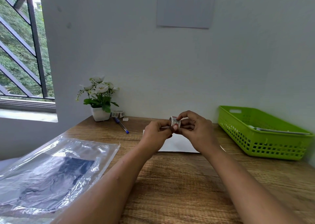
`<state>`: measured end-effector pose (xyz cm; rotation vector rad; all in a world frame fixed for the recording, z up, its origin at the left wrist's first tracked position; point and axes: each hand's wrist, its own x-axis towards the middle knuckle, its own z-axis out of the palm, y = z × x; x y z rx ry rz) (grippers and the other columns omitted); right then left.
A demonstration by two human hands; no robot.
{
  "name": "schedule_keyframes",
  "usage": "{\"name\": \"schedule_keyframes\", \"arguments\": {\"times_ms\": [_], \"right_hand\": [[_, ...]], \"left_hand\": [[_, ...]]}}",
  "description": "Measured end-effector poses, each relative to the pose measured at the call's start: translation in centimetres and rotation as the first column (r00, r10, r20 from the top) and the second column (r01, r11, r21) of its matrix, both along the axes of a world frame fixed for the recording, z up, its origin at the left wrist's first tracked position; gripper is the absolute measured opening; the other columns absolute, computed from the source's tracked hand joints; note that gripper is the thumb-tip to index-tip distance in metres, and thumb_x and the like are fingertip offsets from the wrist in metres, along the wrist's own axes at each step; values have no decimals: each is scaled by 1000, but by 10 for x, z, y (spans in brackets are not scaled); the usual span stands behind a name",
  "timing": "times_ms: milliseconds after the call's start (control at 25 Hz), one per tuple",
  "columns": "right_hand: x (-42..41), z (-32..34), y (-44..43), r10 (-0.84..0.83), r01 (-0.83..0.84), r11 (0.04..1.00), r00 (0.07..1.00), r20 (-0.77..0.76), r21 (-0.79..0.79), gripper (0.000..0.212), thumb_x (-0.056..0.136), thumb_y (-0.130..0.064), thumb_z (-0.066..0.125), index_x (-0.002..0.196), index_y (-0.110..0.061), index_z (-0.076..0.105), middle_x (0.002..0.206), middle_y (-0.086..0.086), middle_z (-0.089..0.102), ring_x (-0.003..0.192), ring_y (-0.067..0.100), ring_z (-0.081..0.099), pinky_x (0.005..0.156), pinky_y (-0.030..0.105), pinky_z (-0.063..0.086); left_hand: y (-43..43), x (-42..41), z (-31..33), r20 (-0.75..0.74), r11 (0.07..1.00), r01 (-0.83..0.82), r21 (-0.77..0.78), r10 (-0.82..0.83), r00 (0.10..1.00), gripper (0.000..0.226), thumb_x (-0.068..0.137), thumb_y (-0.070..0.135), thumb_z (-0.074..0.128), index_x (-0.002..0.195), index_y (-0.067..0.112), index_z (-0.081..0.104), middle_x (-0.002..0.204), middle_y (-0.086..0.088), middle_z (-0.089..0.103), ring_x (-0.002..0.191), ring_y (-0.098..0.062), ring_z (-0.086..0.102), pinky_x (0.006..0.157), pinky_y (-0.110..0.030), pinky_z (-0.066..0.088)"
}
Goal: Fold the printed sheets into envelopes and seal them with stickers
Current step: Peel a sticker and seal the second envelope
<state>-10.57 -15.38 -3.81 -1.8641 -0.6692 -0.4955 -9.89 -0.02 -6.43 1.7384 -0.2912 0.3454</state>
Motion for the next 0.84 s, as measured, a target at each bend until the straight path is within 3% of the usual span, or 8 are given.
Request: {"name": "schedule_keyframes", "arguments": {"times_ms": [200,320,600,760,840], "right_hand": [[2,-2,0,-23,23,1000,998,50,-1,26,74,-5,77,78,-24,61,80,-4,73,74,4,71,70,19,56],[3,-1,0,-29,30,1000,998,49,-4,27,74,-8,78,83,-25,58,80,-7,72,72,1,70,68,14,54],[4,0,-1,-76,74,997,996,50,35,22,76,-8,76,90,-19,61,79,-6,72,75,3,70,70,19,56],[3,2,0,-103,101,994,993,66,37,20,79,-14,74,92,-22,61,79,-5,72,76,2,69,71,18,55],[3,2,4,-106,104,994,992,67,38,21,81,-13,72,92,-25,59,79,-7,72,75,1,68,69,16,54]], "left_hand": [[-3,-2,2,-8,998,25,-64,-26,1000,15,88,25,66,99,20,74,101,-12,71,102,-24,66,89,-32,55],[-4,-3,2,-9,995,43,-94,-44,999,13,88,24,66,97,19,73,102,-10,71,103,-22,65,86,-26,54],[3,-1,4,2,1000,10,-25,-10,1000,18,73,41,72,87,30,75,95,-5,73,100,-28,65,94,-44,52],[8,-3,8,22,999,-34,41,33,999,14,83,14,70,94,21,74,95,-1,73,97,-16,65,87,-28,52],[7,-6,9,44,998,-48,49,46,998,16,85,10,67,97,20,74,93,-3,73,92,-14,67,84,-26,54]]}}
